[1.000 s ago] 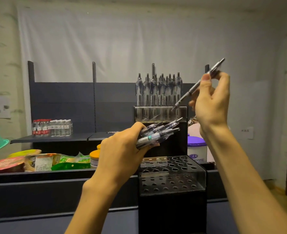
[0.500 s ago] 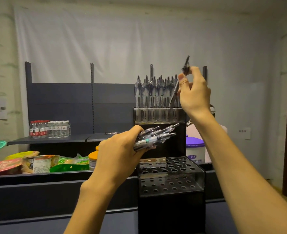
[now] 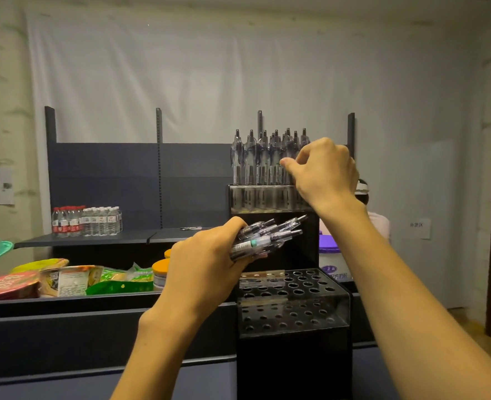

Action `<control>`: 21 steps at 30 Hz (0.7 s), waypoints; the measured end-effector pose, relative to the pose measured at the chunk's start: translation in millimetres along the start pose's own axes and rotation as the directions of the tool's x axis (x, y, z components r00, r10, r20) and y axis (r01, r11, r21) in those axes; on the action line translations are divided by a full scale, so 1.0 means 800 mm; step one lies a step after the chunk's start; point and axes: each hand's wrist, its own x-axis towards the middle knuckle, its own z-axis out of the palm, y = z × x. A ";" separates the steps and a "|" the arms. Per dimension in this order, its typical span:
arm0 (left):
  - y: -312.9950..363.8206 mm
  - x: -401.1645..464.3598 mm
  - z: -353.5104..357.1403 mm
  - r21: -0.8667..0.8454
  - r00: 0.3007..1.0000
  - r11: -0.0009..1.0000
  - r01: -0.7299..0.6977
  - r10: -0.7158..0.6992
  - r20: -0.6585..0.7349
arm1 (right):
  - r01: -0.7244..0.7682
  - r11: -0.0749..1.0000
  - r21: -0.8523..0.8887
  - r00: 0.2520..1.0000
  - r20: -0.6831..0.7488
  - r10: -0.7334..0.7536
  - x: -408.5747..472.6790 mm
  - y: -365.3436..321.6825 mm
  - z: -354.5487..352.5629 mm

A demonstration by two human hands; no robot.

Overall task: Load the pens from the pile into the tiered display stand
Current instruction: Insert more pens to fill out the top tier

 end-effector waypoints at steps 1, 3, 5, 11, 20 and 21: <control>0.000 0.000 0.000 -0.001 1.000 1.000 0.001 -0.001 0.001 | 0.003 1.000 -0.003 1.000 -0.003 -0.003 -0.002 0.000 -0.001; 0.000 -0.001 0.000 -0.006 1.000 1.000 0.006 -0.006 0.002 | 0.006 1.000 -0.007 1.000 -0.009 -0.006 -0.005 0.000 -0.002; -0.001 0.000 0.000 -0.012 1.000 1.000 0.013 -0.013 -0.001 | 0.011 1.000 0.014 1.000 -0.016 -0.011 -0.007 0.001 -0.004; -0.003 0.001 -0.002 -0.048 0.999 0.998 0.034 -0.035 -0.023 | 0.042 0.979 0.200 0.999 0.016 -0.046 -0.030 0.015 -0.012; 0.004 0.002 -0.003 -0.046 0.994 0.995 0.083 -0.086 -0.069 | -0.296 0.709 0.640 0.886 0.461 -0.047 -0.084 0.022 -0.032; 0.006 0.002 -0.003 -0.040 0.994 0.995 0.089 -0.092 -0.067 | -0.327 0.685 0.651 0.878 0.478 -0.035 -0.087 0.023 -0.032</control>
